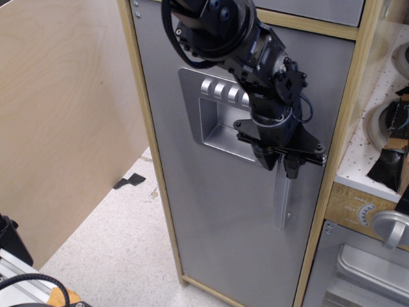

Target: Open fridge

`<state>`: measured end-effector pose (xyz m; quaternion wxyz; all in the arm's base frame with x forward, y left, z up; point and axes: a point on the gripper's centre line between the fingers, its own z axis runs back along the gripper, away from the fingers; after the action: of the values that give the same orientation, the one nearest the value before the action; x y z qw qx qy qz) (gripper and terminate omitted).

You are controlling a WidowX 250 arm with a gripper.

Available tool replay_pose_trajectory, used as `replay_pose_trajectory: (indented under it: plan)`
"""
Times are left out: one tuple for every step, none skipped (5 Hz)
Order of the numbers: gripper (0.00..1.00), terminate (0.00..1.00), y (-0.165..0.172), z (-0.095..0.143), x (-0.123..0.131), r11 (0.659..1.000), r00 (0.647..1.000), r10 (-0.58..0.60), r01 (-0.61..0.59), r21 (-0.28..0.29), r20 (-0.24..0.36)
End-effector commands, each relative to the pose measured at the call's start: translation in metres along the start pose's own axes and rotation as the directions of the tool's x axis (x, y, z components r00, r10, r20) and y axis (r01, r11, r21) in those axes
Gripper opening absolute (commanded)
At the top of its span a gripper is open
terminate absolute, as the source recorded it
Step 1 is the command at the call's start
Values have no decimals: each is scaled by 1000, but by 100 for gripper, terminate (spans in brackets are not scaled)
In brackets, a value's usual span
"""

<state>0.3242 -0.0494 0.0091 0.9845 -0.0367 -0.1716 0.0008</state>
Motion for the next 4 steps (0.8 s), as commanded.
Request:
replay_pose_trajectory:
  plan:
    - [0,0,-2,7,6,999,998,42,-42,-12,35]
    - [0,0,-3,11,-10,997,997,79,-80,-24,-10]
    - [0,0,-4,18,-24,993,993,116,-117,-14,-35]
    - [0,0,-4,28,-41,990,988,144,-144,2,-54]
